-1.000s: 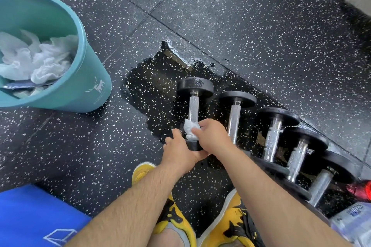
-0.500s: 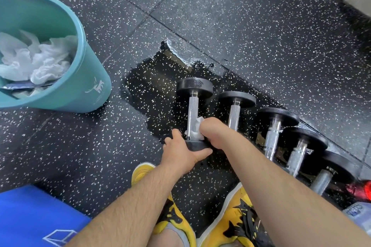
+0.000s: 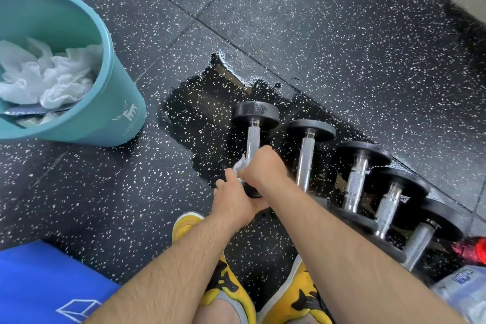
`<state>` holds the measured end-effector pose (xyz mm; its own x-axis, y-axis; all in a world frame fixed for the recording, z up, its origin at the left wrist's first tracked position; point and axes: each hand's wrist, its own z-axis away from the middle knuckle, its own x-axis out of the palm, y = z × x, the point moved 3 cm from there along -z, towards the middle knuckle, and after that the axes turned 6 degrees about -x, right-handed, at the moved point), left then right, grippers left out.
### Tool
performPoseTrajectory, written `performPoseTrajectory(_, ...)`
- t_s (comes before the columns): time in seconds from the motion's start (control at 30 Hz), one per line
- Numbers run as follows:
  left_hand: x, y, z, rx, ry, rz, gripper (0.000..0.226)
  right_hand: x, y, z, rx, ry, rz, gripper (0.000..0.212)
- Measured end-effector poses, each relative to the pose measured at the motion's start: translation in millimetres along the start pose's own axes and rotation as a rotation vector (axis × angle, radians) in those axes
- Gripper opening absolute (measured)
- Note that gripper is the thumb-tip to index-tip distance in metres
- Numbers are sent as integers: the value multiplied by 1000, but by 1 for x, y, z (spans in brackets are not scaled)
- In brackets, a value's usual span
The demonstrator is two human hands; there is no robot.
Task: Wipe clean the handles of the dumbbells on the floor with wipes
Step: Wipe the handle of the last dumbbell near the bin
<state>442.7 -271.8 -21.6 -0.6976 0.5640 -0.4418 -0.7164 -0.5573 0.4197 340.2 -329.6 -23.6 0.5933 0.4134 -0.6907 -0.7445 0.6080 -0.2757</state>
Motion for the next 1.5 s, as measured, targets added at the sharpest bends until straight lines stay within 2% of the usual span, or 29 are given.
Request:
performPoseTrajectory(0.1, 1, 0, 0, 0, -6, 26, 91, -2, 1, -3, -6, -33, -16, 46)
performPoseTrajectory(0.23, 1, 1, 0, -5, 1, 23, 97, -17, 12, 1, -78, -207, 81, 34)
performPoseTrajectory(0.33, 1, 2, 2, -15, 8, -1, 101, -24, 29, 4, -95, -208, -38, 17)
performPoseTrajectory(0.43, 1, 2, 3, -14, 8, -6, 101, -22, 34, 8, -94, -131, -115, 24)
performPoseTrajectory(0.5, 0, 2, 3, -13, 3, -1, 102, -21, 32, 10, -108, 30, -131, 38)
performPoseTrajectory(0.53, -1, 2, 3, -12, 2, 2, 103, -23, 29, 13, -103, 111, -170, 39)
performPoseTrajectory(0.6, -1, 2, 2, -14, 1, 6, 103, -24, 26, 18, -116, 214, -281, 26)
performPoseTrajectory(0.7, 1, 1, 0, -18, 6, -4, 100, -19, 25, 23, -153, 224, -318, 17)
performPoseTrajectory(0.9, 3, -2, -4, -7, 15, -5, 92, -4, 29, 20, -112, 45, -234, 28)
performPoseTrajectory(1.03, 2, -1, -2, 5, 16, 25, 94, -8, 19, 7, 9, -184, -292, 39)
performPoseTrajectory(1.13, 3, -1, -2, 8, 16, 14, 100, -14, 15, -1, 69, -347, -254, 37)
performPoseTrajectory(1.27, 2, -2, -1, 4, 18, -6, 103, -18, 20, -3, 97, -453, -491, 42)
performPoseTrajectory(1.33, 3, -1, -1, 5, 18, -12, 103, -17, 17, 0, 56, -429, -512, 37)
performPoseTrajectory(1.43, 2, -1, -3, 0, 7, 6, 98, -9, 8, 4, -1, -245, -309, 17)
performPoseTrajectory(1.5, 2, -1, -3, 2, -3, 15, 88, -3, 3, 5, -1, -148, -198, 17)
